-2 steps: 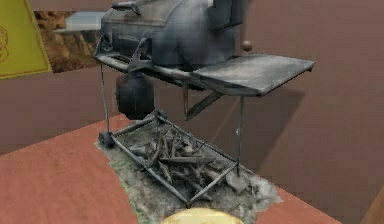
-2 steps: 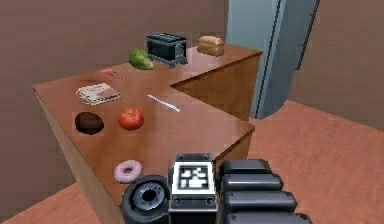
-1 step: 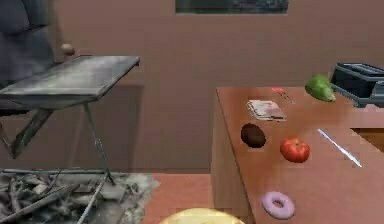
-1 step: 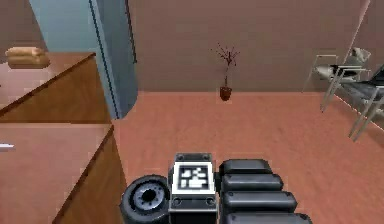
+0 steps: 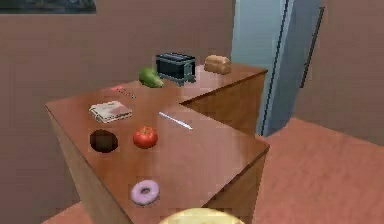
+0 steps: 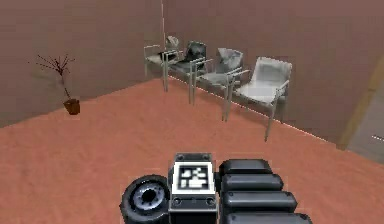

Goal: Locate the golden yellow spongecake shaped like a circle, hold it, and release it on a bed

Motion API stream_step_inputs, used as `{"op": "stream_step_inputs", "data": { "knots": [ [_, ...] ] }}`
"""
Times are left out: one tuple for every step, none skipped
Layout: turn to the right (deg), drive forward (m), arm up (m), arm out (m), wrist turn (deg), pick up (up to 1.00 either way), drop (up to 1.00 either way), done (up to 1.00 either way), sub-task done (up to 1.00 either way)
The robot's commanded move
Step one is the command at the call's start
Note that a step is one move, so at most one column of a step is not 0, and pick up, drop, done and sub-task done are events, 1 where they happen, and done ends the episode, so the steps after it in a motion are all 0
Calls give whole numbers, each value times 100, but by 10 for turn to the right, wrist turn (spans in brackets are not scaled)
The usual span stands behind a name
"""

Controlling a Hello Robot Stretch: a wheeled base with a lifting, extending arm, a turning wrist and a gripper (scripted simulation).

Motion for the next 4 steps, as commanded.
{"op": "stream_step_inputs", "data": {
  "knots": [
    [450,0,0,0,0,0,0,0,0],
    [360,0,0,0,0,0,0,0,0],
    [30,0,0,0,0,0,0,0,0],
    [0,50,0,0,0,0,0,0,0]
  ]
}}
